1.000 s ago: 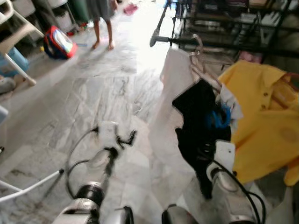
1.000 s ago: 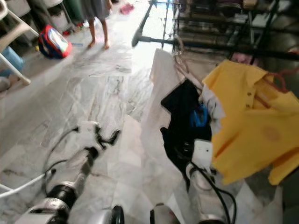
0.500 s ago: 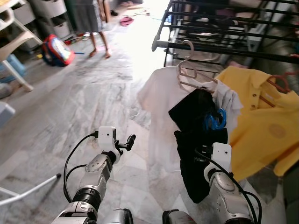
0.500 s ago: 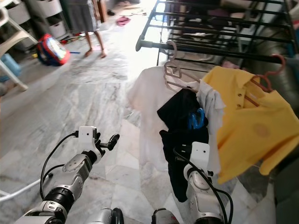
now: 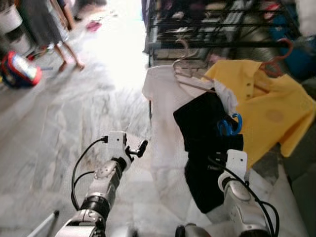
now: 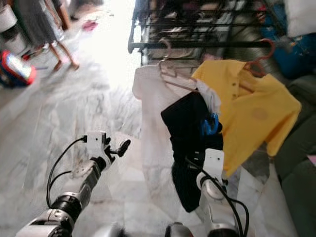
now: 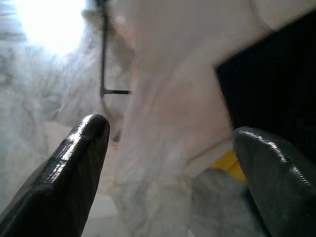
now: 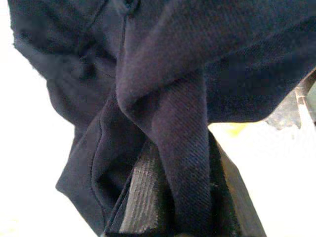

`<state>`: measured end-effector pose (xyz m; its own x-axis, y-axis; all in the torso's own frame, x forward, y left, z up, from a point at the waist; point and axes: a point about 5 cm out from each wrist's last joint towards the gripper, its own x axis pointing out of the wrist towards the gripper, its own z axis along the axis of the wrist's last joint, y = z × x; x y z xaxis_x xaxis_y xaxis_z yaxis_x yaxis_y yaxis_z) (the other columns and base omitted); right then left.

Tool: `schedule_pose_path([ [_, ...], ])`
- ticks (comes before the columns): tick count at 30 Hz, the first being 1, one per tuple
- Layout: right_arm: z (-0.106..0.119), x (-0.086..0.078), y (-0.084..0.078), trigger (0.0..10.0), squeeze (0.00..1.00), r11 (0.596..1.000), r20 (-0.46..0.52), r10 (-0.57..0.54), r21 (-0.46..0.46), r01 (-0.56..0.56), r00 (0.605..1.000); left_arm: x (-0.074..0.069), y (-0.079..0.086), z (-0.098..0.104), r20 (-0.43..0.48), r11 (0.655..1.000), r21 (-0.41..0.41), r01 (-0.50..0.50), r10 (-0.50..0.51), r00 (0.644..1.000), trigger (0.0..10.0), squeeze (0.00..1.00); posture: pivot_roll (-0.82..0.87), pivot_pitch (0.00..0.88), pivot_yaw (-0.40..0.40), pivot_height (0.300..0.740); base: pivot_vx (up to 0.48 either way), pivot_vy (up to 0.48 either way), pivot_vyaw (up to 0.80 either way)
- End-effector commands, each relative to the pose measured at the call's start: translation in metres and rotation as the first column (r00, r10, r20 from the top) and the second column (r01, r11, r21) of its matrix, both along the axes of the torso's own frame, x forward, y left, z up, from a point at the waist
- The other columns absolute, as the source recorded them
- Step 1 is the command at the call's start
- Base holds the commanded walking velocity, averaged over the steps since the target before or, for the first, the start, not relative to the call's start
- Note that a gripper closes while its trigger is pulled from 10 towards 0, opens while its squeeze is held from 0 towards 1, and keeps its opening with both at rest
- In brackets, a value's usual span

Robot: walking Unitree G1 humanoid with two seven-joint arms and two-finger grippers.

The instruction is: Hang hanger

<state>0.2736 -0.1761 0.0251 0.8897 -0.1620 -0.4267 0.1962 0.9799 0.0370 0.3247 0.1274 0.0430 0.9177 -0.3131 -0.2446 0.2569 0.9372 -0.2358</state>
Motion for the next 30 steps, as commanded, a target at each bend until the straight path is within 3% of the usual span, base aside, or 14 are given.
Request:
schedule_pose_path([
  [1, 0.006, 0.005, 0.008, 10.0, 0.00, 0.999, 0.033, 0.028, 0.019, -0.029, 0.999, -0.007, 0.008, -0.010, -0.041, 1.000, 0.028, -0.013, 0.014, 0.999, 10.0, 0.00, -0.20, 0.142, 0.021, 0.740, 0.000, 0.000, 0.00],
  [13, -0.001, 0.002, 0.031, 10.0, 0.00, 0.969, 0.005, 0.223, 0.112, -0.222, 0.975, -0.007, 0.016, -0.012, -0.053, 0.996, 0.074, -0.042, 0.046, 0.998, 10.0, 0.00, -0.19, 0.152, 0.026, 0.740, 0.000, 0.000, 0.00],
  [19, -0.004, -0.004, 0.046, 10.0, 0.00, 0.915, -0.028, 0.382, 0.154, -0.374, 0.924, -0.007, 0.014, -0.012, -0.066, 0.995, 0.092, -0.035, 0.041, 0.997, 10.0, 0.00, -0.19, 0.155, 0.027, 0.740, 0.000, 0.000, 0.00],
  [23, -0.010, -0.009, 0.045, 10.0, 0.00, 0.899, -0.090, 0.434, 0.107, -0.424, 0.896, -0.008, 0.012, -0.014, -0.085, 0.995, 0.099, -0.017, 0.026, 0.996, 10.0, 0.00, -0.19, 0.156, 0.028, 0.740, 0.000, 0.000, 0.00],
  [30, -0.022, -0.012, 0.045, 10.0, 0.00, 0.874, -0.180, 0.482, 0.166, -0.457, 0.857, -0.008, 0.010, -0.016, -0.105, 0.994, 0.109, -0.005, 0.017, 0.994, 10.0, 0.00, -0.19, 0.162, 0.033, 0.740, 0.000, 0.000, 0.00],
])
